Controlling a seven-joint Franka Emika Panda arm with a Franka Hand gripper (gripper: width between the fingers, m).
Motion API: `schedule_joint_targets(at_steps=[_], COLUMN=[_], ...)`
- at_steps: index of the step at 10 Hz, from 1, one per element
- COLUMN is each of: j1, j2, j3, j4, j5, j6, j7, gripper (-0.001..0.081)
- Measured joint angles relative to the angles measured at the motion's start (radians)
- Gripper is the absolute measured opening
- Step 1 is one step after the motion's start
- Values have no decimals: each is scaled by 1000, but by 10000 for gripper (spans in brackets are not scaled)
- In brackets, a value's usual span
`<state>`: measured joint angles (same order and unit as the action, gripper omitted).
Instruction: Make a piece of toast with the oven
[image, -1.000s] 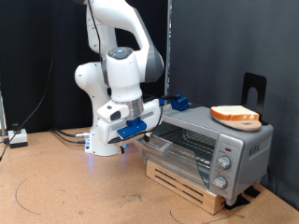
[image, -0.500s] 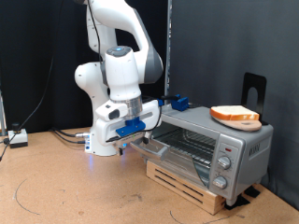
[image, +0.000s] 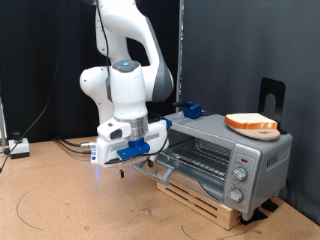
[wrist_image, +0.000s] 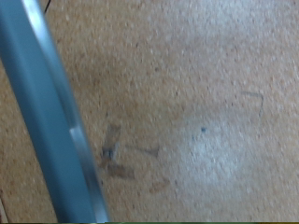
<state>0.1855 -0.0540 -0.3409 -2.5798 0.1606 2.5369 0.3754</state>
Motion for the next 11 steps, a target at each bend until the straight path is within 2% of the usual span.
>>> schedule_joint_targets(at_steps=[2,5,11], j1=[2,-3,-9], j2=[55,132,291], j3=[6,4,-27], j4=[45,93,108], j5=[59,61,22], j6=[1,2,76], j7=[-34,-36,-26], gripper=[804,804,804])
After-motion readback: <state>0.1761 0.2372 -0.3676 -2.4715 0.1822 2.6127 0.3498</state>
